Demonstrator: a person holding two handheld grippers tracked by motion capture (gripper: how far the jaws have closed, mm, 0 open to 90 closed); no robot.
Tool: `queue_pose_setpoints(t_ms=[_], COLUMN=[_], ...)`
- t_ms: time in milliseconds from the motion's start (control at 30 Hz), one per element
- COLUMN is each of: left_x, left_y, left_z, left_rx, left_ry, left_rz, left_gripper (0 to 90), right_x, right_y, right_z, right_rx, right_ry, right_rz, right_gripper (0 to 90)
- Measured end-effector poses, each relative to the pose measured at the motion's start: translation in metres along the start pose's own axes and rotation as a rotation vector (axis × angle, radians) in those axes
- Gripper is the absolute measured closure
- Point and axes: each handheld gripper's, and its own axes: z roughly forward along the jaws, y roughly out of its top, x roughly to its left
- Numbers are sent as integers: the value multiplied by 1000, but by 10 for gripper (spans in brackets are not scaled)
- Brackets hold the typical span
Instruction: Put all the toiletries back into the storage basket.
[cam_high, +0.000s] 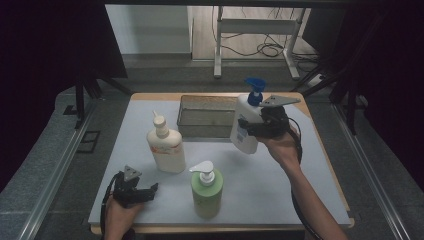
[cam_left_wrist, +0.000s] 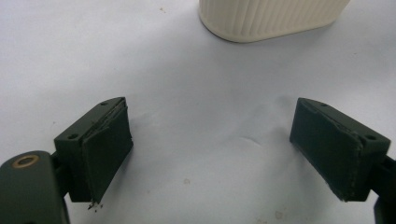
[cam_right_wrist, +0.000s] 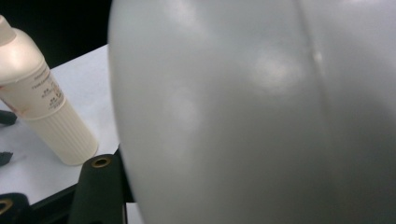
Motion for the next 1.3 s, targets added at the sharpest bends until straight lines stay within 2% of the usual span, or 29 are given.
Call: queue_pose_setpoints(t_ms=[333,633,900,1300], left_x=[0,0,0,0], left_y=[0,0,0,1], left_z=[0,0,0,0], left_rx=[0,1,2,3], left_ry=[-1,-2,-2,1], left_rz=[1,1,1,-1], left_gripper=[120,119,119,120], right_x=[0,10,14,12], right_y=[19,38,50,62], right_z=[13,32,53,79], right_rx=[-21,-28,-31,-43], right_ry=[1,-4,-3,-15], right_rz=[15,-19,-4,38], right_gripper=[370,370,371,371])
